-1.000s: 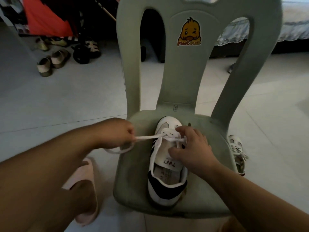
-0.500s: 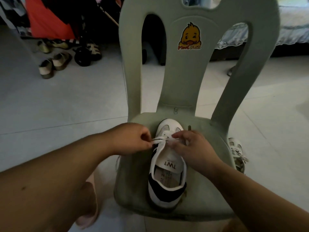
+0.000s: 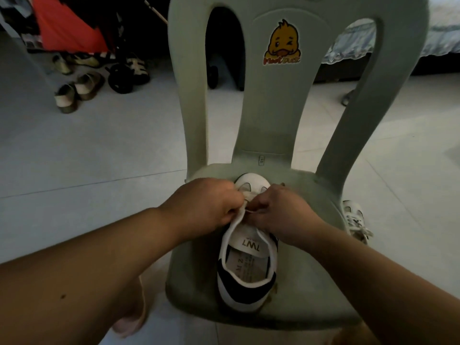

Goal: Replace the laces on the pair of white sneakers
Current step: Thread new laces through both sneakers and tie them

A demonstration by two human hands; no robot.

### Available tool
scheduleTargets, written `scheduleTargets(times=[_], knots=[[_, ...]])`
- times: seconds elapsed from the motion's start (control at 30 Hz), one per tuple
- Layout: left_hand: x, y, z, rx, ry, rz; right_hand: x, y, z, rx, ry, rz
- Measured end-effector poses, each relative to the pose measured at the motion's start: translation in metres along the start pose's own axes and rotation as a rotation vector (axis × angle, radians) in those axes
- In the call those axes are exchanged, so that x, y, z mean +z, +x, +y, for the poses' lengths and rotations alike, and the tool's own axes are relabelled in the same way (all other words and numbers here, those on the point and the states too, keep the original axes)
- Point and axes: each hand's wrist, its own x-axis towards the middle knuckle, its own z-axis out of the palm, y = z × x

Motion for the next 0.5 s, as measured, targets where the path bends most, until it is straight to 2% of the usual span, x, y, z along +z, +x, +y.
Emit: scheduleTargets(times=[0.07,0.17,0.23,0.33,0.4,0.5], knots=[[0.003,-0.003,0.001,-0.055,-0.023,-0.036,0.001,0.000,0.000,0.057,0.096,-0.034],[0.002,-0.005,0.002,-0.337,-0.322,-0.059,0.002,-0.001,0.000,0.072,0.129,-0.036],[0.001,-0.002,0.005,-0.458,-0.445,-0.065,0.002,-0.001,-0.003,0.009,0.026,0.019],[0.001,0.006,0.009,-0.475,-0.317,-0.201,0.007,-0.004,-0.005,-0.087,-0.220,0.126],[-0.001,0.010,0.009,-0.548,-0.337,-0.274,0.011,-0.005,-0.004,-0.139,-0.309,0.194],[-0.005,0.015,0.010,-0.797,-0.741,-0.310,0.014,-0.007,-0.003,-0.184,-0.304,0.286]])
